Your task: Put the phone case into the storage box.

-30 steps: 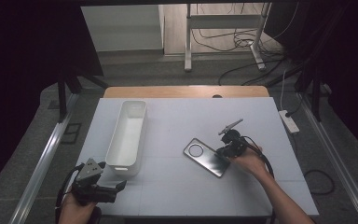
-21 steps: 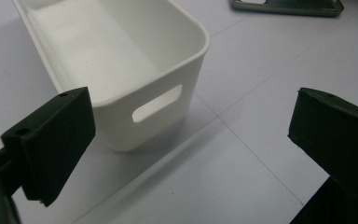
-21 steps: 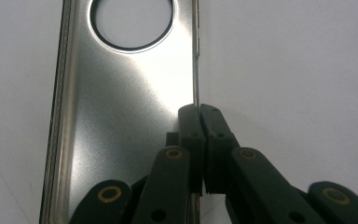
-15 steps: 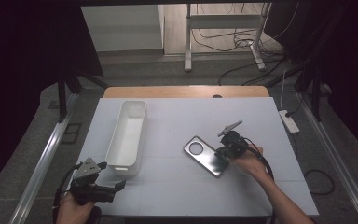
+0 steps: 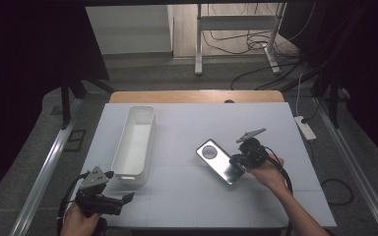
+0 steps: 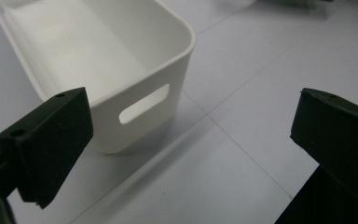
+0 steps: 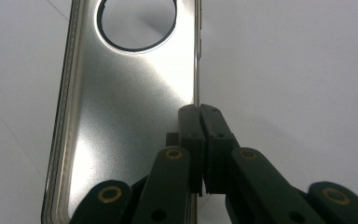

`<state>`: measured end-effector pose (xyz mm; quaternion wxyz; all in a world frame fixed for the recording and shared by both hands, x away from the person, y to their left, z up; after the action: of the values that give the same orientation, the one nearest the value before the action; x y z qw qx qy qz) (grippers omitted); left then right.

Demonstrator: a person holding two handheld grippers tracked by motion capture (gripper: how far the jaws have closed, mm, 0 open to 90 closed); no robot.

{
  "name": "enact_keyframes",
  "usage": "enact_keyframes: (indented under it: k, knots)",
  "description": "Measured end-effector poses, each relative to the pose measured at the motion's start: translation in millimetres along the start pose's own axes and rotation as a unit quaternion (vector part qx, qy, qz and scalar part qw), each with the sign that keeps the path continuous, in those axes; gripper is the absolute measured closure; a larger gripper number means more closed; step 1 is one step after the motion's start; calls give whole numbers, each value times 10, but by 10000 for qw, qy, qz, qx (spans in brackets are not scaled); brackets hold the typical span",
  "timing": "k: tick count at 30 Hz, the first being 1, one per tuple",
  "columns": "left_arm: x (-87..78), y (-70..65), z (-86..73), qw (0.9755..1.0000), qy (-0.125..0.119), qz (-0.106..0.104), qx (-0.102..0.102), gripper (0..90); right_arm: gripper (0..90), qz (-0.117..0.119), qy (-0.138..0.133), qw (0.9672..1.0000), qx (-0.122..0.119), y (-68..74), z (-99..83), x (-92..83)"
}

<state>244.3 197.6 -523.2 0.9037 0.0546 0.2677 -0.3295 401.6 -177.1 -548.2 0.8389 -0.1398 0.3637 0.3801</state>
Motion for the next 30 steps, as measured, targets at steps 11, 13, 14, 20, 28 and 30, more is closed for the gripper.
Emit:
enact_keyframes:
  k: [11,13,14,20,28,30]
  knots:
    - [11,-5,-2,9999,65,61,67,0,886,7,-195,9997,136,-34,-14,-163]
    - [16,-5,-2,9999,96,65,70,0,886,29,-221,9997,112,-30,-12,-177]
    - [20,-6,-2,9999,119,74,83,0,886,22,-232,9997,125,-28,-9,-184]
    - [58,-45,53,10000,-21,3,9,0,886,40,-318,9994,144,2,21,-220]
    - [95,-117,125,9999,-88,-31,65,0,886,19,-400,9990,181,2,46,-274]
    - [113,-140,139,9999,-81,-81,78,0,886,11,-398,9990,195,-1,46,-281]
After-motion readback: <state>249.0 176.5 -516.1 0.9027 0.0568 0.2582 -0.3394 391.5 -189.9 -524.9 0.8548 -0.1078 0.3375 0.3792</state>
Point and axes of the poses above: each handheld gripper's, and its own axes: x roughly forward along the jaws, z roughly out of its top, y roughly to its left, the point moved 8 cm from there along x, roughly forward along the jaws, and after that the axes turned 10 degrees about -y, right-handed, at the moved point
